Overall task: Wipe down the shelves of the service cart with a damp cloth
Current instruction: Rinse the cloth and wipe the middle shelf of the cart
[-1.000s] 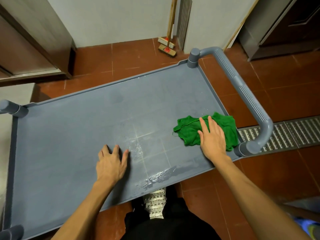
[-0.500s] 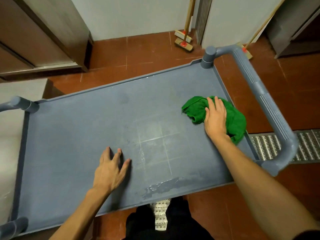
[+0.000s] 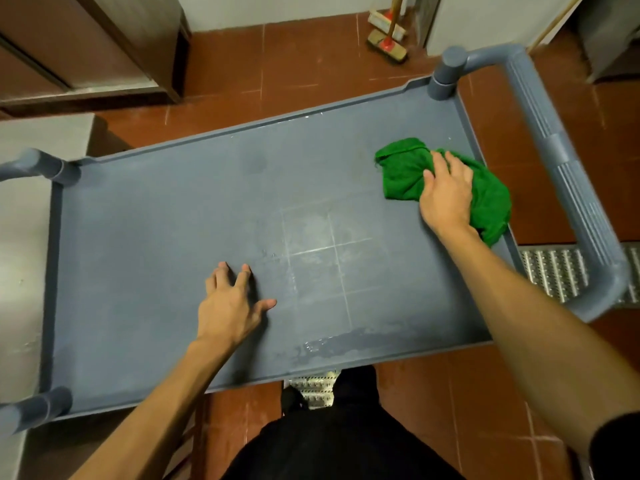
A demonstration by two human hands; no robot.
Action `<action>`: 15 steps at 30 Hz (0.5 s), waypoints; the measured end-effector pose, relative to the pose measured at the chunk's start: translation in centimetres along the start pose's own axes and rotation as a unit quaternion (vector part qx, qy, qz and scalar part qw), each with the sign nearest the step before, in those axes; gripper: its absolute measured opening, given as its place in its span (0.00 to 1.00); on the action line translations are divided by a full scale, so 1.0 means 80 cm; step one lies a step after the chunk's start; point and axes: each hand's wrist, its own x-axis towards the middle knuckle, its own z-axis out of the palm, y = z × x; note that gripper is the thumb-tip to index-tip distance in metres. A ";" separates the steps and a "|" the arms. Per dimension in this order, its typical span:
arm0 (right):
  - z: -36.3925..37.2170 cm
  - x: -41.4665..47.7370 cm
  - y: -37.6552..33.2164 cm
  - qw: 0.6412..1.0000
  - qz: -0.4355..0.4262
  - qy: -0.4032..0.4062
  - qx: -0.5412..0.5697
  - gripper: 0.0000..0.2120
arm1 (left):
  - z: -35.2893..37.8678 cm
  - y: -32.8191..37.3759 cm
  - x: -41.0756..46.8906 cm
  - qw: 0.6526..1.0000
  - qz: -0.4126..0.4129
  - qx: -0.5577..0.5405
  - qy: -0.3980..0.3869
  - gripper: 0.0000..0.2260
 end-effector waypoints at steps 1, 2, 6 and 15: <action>-0.005 -0.008 0.002 1.000 -0.013 -0.004 0.003 0.20 | 0.001 0.001 0.000 1.000 -0.001 0.000 0.005 0.37; -0.011 -0.018 0.006 1.000 -0.025 -0.009 0.008 0.20 | 0.002 0.001 0.000 1.000 0.000 -0.001 0.009 0.37; -0.035 -0.066 0.021 0.997 -0.051 -0.049 0.018 0.19 | 0.002 -0.004 -0.001 0.999 0.014 -0.003 0.032 0.36; -0.077 -0.199 -0.004 0.991 0.065 -0.076 0.086 0.24 | 0.005 -0.012 -0.003 0.997 0.046 0.005 0.065 0.34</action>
